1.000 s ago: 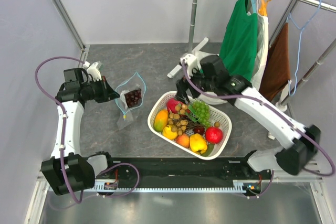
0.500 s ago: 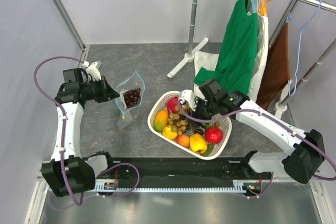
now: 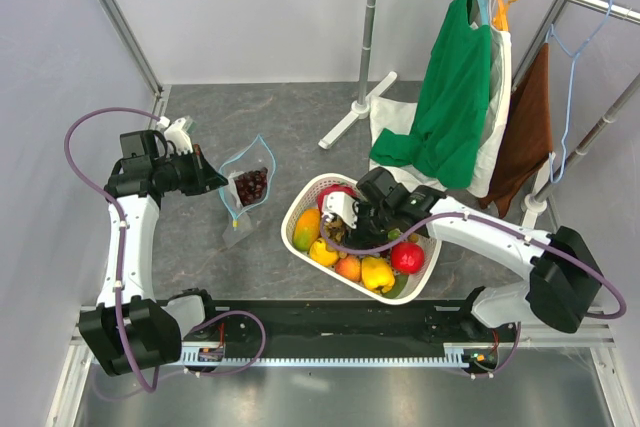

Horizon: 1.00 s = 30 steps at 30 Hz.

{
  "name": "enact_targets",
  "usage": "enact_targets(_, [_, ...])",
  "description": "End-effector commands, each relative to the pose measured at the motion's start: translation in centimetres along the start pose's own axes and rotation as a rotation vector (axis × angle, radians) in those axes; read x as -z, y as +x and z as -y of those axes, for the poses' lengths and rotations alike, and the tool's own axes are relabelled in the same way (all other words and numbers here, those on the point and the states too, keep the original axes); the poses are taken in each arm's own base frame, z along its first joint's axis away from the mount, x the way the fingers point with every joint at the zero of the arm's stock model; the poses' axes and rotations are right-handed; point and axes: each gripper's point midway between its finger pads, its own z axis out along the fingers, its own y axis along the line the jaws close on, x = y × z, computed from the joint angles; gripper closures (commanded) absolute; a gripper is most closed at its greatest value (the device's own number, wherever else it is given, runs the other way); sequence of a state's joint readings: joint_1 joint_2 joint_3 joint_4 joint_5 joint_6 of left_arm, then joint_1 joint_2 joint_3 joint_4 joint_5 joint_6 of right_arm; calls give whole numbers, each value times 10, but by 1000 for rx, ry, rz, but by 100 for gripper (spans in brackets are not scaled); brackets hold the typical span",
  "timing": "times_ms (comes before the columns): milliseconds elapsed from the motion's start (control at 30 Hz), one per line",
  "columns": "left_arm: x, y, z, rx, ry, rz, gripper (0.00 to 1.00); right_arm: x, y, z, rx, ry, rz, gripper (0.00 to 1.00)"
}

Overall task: Place the food in the zip-top bag and seal the zipper
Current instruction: Pick up the fake fruit from the bin.

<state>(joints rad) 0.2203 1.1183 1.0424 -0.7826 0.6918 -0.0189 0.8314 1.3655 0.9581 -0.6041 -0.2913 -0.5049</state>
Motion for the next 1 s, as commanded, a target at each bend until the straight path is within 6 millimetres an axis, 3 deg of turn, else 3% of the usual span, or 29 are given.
enact_targets(0, [4, -10, 11, -31, 36, 34, 98, -8, 0, 10, 53, 50, 1, 28])
enact_targets(133, [4, -10, 10, -31, 36, 32, 98, -4, 1, 10, 52, 64, 7, 48])
enact_targets(167, [4, -10, 11, -32, 39, 32, 98, -2, -1, 10, 48, 69, 15, 64])
enact_targets(233, [4, -10, 10, -31, 38, 31, 98, 7, -10, 11, 37, 85, 46, 78])
enact_targets(267, [4, -10, 10, -33, 37, 31, 98, 13, -16, 10, 22, 86, 66, 90])
enact_targets(333, [4, -9, 10, -34, 37, 29, 98, 26, -32, 13, 7, 98, 98, 100])
enact_targets(500, [5, -10, 10, -44, 33, 36, 98, 64, -81, 13, -52, 101, 229, 100])
enact_targets(667, [5, -10, 11, -40, 35, 34, 98, 91, -118, 15, -94, 107, 336, 100])
enact_targets(767, [5, -9, 11, -36, 37, 33, 98, 110, -152, 18, -127, 100, 441, 100])
enact_targets(800, [5, -8, 11, -34, 37, 30, 98, 122, -175, 21, -136, 104, 517, 100])
enact_targets(900, [4, -7, 10, -32, 34, 28, 98, 137, -215, 33, -156, 106, 625, 100])
enact_targets(933, [4, -7, 10, -31, 33, 27, 98, 128, -223, 36, -198, 82, 624, 100])
enact_targets(967, [5, -8, 10, -32, 33, 29, 98, 137, -238, 40, -205, 85, 660, 100])
